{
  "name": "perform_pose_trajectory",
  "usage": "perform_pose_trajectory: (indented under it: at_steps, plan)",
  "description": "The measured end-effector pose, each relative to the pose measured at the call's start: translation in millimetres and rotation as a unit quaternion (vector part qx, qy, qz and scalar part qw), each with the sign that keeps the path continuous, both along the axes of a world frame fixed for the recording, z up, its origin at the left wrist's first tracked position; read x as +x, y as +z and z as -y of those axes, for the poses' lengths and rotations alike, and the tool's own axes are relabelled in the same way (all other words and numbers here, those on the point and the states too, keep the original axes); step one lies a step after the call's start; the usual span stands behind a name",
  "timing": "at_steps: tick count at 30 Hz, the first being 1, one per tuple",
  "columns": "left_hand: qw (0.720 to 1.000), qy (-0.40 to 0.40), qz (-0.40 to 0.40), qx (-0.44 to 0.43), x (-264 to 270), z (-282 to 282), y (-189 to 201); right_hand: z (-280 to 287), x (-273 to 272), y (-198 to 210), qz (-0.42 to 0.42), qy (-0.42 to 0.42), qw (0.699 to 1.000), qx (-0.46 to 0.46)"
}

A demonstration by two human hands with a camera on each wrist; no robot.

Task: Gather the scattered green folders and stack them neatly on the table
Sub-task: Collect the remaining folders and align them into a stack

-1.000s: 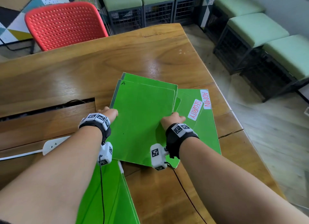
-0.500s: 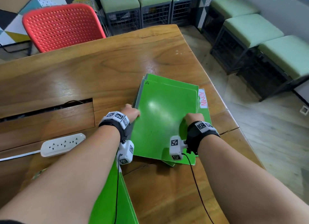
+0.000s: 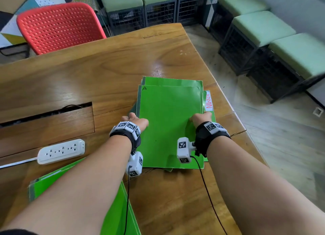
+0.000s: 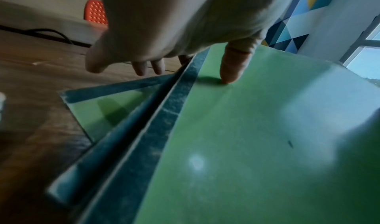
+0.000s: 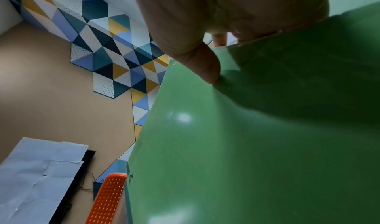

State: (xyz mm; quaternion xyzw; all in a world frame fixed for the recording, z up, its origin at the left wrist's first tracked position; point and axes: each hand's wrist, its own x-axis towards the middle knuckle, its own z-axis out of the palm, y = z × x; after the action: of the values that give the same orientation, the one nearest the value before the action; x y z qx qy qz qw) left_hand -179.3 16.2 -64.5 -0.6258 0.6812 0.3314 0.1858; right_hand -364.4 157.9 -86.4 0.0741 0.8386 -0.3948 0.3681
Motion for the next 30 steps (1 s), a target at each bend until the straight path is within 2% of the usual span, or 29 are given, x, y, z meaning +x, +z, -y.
perform_pose_trajectory:
  at_steps: [4, 7, 11, 13, 18, 21, 24, 27, 30]
  plan:
    - [1.0, -0.009, 0.009, 0.002, 9, 5, -2, 7, -3, -3, -0.013, 0.028, 0.999, 0.03]
    - [1.0, 0.005, 0.012, 0.002, 13, 9, -1, 7, 4, -8, 0.012, 0.035, 0.999, 0.025]
    - [0.998, 0.017, -0.054, 0.03, 6, 12, 3, 1, -2, -8, -0.008, -0.007, 1.0, 0.009]
    - [0.998, 0.009, -0.055, 0.028, 0, 11, 8, -1, -11, -3, -0.036, -0.01, 0.999, 0.018]
    - [0.998, -0.057, -0.03, 0.02, -10, 3, 12, -6, -37, 13, -0.061, 0.05, 0.995, 0.057]
    - [0.999, -0.04, 0.003, 0.0, -12, -3, 9, -8, -52, 16, -0.1, 0.08, 0.989, 0.08]
    - [0.998, -0.041, -0.027, 0.031, -19, -10, 14, -12, -53, 20, -0.116, 0.108, 0.98, 0.124]
    - [0.997, -0.055, -0.037, 0.036, -26, -17, 18, -21, -42, 17, -0.086, 0.155, 0.962, 0.208]
    - [0.993, -0.052, -0.072, 0.077, -29, -21, 17, -30, -34, 9, -0.079, 0.141, 0.967, 0.198]
